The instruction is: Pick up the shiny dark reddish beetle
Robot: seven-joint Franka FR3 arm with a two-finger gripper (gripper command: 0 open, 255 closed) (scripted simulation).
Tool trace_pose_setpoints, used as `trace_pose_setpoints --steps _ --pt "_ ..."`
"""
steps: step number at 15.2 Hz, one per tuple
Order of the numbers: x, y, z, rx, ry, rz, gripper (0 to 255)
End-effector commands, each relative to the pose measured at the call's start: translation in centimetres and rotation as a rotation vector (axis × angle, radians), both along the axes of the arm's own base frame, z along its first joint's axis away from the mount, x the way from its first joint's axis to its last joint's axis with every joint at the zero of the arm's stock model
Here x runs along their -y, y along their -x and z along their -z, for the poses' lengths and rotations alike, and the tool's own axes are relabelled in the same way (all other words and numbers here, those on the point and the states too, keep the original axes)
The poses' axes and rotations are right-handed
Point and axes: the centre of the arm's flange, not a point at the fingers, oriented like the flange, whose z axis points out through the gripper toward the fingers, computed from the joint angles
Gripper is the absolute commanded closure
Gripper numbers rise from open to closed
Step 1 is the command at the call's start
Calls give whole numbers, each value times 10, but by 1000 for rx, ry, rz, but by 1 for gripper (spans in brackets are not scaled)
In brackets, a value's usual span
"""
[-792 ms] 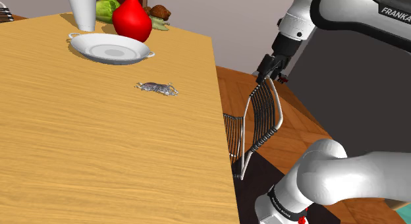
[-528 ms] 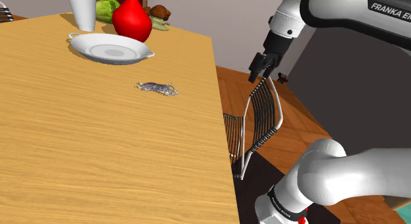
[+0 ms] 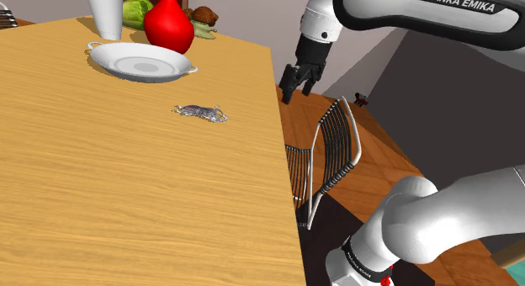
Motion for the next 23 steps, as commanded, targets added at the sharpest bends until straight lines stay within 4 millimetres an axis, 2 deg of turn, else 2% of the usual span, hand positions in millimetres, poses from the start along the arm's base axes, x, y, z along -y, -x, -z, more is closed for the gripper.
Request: trace_pose_setpoints --steps 1,15,16,23 --pt "-23 -16 5 -7 8 -23 0" --pt "-186 -115 40 -55 66 -178 0" --pt "-189 -117 41 -56 67 -181 0" --pt "-189 -117 81 -56 67 -181 0"
